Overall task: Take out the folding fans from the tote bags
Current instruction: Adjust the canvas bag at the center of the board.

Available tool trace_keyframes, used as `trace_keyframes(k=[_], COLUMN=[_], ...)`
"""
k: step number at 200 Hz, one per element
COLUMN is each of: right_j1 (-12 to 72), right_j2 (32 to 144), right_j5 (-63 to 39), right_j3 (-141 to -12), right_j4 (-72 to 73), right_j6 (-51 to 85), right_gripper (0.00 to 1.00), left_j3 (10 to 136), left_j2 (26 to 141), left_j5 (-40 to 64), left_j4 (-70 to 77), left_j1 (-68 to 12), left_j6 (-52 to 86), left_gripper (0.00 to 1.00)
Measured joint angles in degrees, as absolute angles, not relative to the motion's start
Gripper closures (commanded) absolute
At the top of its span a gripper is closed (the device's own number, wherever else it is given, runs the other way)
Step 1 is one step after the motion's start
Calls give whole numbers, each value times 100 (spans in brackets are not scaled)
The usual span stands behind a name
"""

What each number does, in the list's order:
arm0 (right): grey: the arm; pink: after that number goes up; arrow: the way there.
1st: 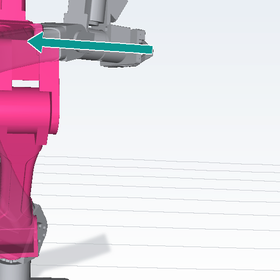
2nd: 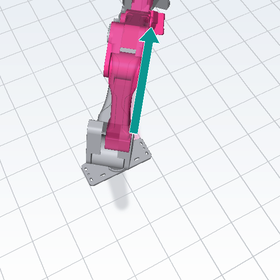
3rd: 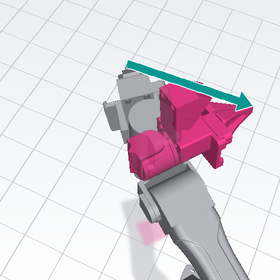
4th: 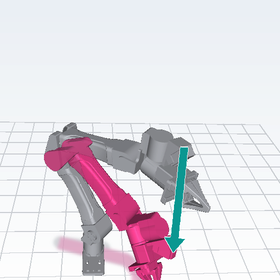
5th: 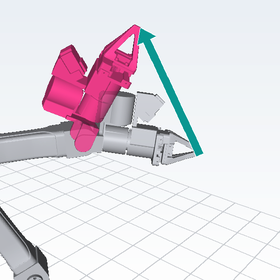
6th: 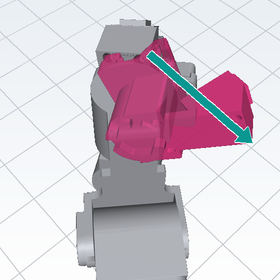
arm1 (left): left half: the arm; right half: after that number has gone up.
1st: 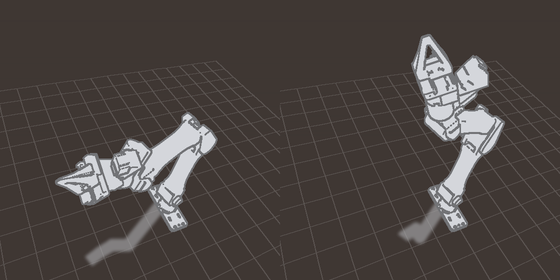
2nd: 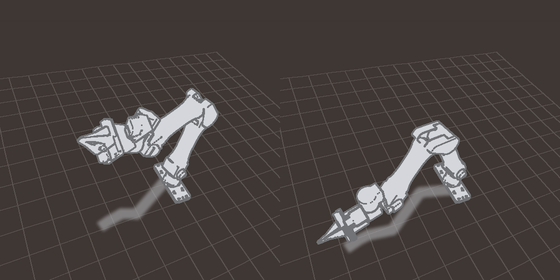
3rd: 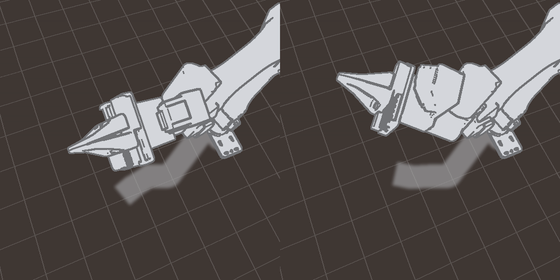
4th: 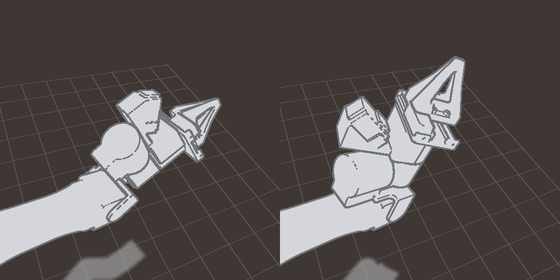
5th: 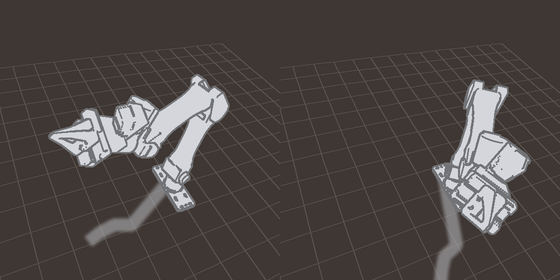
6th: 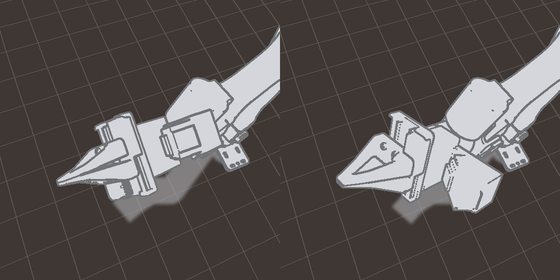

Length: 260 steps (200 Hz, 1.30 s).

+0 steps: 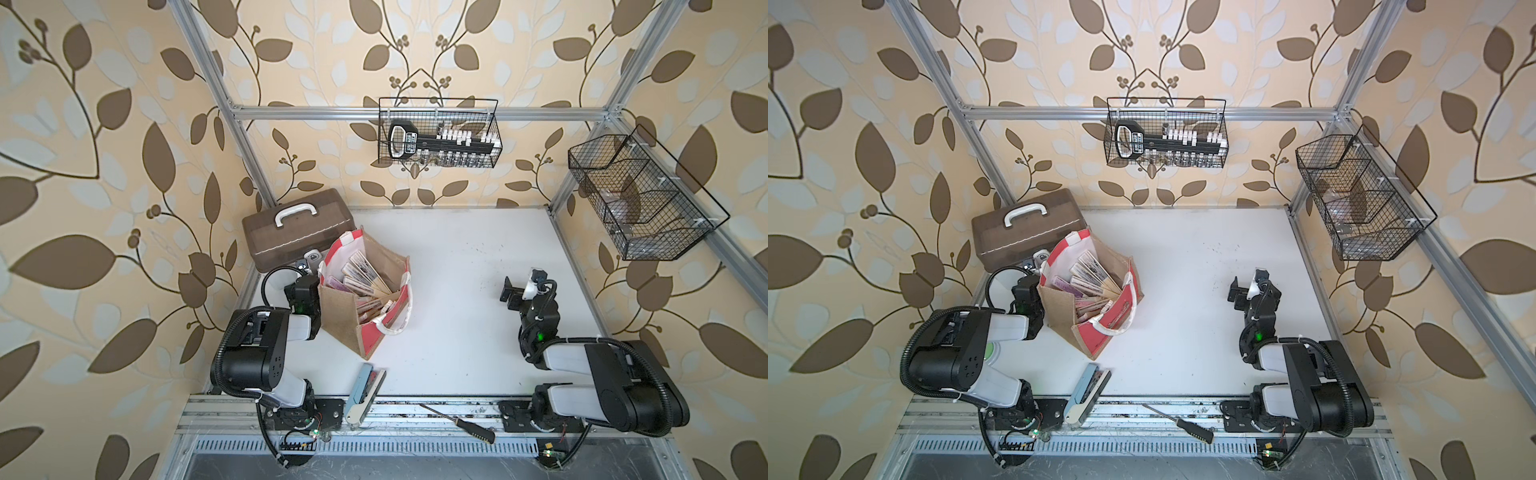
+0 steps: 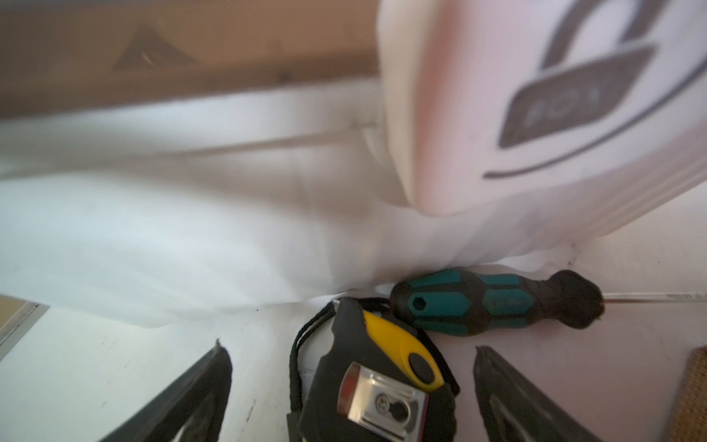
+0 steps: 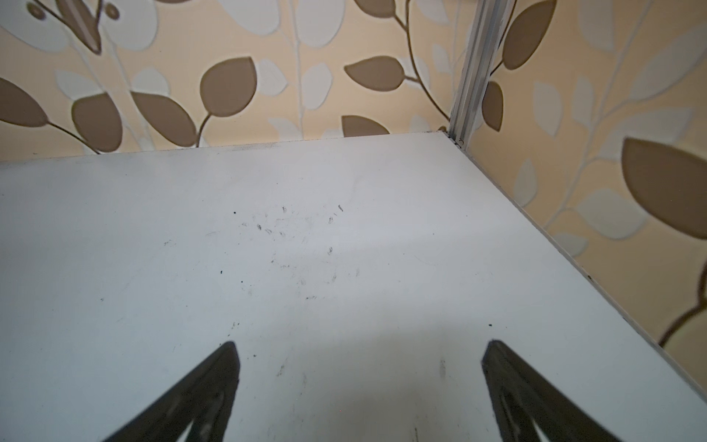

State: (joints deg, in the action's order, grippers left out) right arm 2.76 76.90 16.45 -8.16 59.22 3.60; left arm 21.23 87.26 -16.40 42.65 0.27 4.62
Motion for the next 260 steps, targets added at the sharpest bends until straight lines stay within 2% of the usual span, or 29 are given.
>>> trace_keyframes(k=[42,56,80,111,137,162,189,217,231,260], right_j1=[451,655,913,753,670,910,2196,4062,4790,5774], right_j2=[7572,7269,6025,4790,4150,3835,3988,4991,5631,6814], right_j5=[1804,2036,2333,2329,2043,1590,1684,2410,2790,3208], right_j3=[-816,-816,-987,-1852,-2565,-3197,-3916,-5133,-5802,-6947], right_j4=[5819,5699,4626,2954,1492,270,-692,-1638,-2051,-2617], right_j6=[311,252,336,1194,2102,2982,3763,4324,4635,5153], right_gripper=[0,0,0,1,7,10,10,11,10,15], left_j3=[1857,1863,2270,2967,3756,5426,6956,8060,8453,8663], left_j2=[8453,8099,6829,5590,5277,5358,5286,5380,5542,5968], left_j5=[-2241,-2808,-3389,-3787,-3465,-2965,-2316,-1680,-1400,-847], left_j4=[4477,4163,2873,1610,-106,-2178,-3387,-4554,-5019,-5712], left_j1=[-268,-537,-825,-825,-709,-635,-631,-631,-631,-628], left_j6=[436,414,836,1977,2869,3301,3179,2821,2591,2198], left_gripper=[1,1,1,1,4,6,8,8,8,9])
